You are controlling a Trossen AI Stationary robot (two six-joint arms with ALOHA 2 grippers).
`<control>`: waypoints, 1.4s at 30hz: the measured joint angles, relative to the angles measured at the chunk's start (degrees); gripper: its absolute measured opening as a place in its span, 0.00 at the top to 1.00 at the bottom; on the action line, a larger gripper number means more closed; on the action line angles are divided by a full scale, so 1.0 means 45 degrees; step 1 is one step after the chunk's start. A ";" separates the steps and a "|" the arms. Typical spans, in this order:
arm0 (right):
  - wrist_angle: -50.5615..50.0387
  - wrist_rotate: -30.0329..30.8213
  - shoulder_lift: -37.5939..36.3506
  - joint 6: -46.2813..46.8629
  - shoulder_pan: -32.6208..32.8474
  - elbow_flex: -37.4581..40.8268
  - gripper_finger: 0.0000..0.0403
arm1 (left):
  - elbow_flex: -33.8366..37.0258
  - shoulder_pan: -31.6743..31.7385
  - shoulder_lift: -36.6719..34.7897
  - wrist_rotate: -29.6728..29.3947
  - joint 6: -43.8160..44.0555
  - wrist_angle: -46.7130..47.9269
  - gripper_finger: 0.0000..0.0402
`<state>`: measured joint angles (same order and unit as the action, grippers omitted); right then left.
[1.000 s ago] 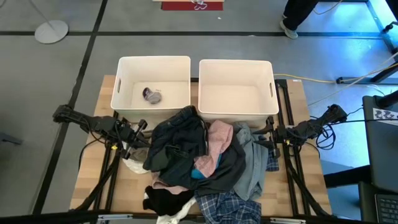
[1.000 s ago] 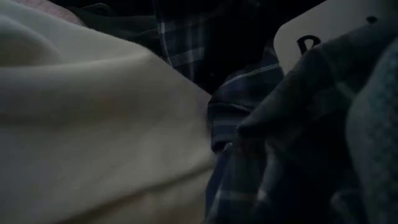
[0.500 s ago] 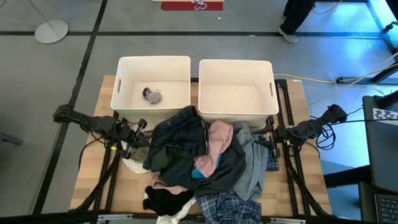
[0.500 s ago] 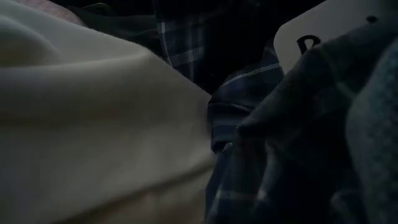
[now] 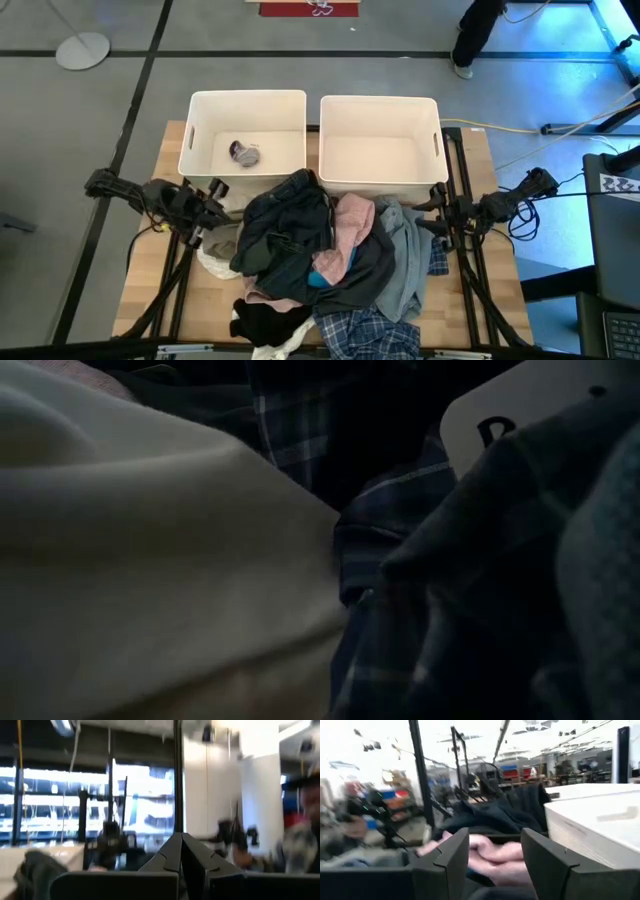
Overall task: Sort clothes
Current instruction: Put the dark blue pants into the left white bin
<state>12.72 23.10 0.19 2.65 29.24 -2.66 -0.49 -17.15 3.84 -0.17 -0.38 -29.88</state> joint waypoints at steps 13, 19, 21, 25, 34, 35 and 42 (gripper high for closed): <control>0.2316 -0.0453 0.0005 -0.1821 -0.0007 -0.0044 0.55 | -0.3334 0.0000 0.0795 -0.2896 -0.0646 0.3893 1.00; 0.2639 0.0273 0.0005 -0.3282 -0.0007 -0.0049 0.55 | -0.7041 0.0000 0.3750 -0.4014 -0.0920 0.6983 1.00; 0.2767 0.0329 0.0005 -0.3654 -0.0007 -0.0049 0.55 | -0.8303 -0.0003 0.4961 -0.4111 -0.1111 0.7848 1.00; 0.2970 0.0139 0.0005 -0.4021 -0.0007 -0.0049 0.55 | -1.0658 0.0000 0.7400 -0.5406 -0.1081 1.0367 1.00; 0.3139 -0.1987 0.0013 -0.3927 -0.0002 -0.0049 0.55 | -1.3698 -0.0332 1.1577 -0.5945 -0.0518 1.1639 1.00; 0.3306 -0.2032 0.0015 -0.3943 -0.0002 -0.0049 0.55 | -1.3698 -0.0335 1.1873 -0.5927 -0.0719 1.1579 1.00; 0.4570 -0.2459 0.0015 -0.4364 -0.0002 -0.0053 0.55 | -1.3722 -0.0156 1.3151 -0.6100 -0.0978 0.9459 0.98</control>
<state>33.28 12.04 0.25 -16.98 29.23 -2.90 -62.23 -17.85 63.01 -27.62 -4.78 12.69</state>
